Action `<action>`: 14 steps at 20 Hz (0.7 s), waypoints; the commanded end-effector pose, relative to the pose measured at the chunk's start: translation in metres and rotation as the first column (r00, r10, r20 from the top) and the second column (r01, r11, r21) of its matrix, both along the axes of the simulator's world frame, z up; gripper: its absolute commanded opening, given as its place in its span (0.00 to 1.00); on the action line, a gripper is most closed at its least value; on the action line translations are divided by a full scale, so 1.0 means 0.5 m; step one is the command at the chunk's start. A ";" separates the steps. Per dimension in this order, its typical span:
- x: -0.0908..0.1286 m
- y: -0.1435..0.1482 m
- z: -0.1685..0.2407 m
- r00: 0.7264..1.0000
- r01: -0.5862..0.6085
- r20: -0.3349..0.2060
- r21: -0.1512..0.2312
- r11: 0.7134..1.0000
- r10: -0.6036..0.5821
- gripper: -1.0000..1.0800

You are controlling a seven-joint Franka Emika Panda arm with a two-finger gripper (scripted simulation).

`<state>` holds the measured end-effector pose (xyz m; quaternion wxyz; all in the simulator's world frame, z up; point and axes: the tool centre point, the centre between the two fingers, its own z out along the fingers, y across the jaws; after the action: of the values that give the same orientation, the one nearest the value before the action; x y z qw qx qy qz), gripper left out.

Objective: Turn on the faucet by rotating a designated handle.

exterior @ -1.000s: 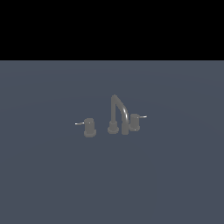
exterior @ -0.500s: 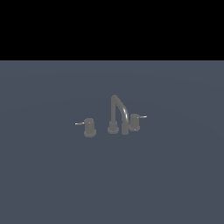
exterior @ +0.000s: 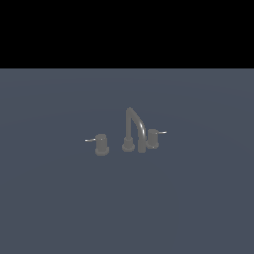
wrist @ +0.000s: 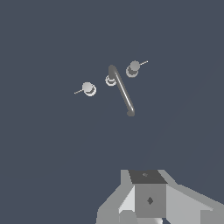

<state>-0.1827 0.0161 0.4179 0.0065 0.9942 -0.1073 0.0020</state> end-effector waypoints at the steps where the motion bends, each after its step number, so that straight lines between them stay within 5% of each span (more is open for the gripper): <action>1: 0.028 0.002 -0.038 0.998 0.059 0.000 0.001 0.998 -0.059 0.00; 14: 0.184 -0.019 -0.236 0.931 0.365 0.000 0.008 0.931 -0.365 0.00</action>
<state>-0.0993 0.0087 0.3111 0.0034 0.9621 -0.2728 0.0007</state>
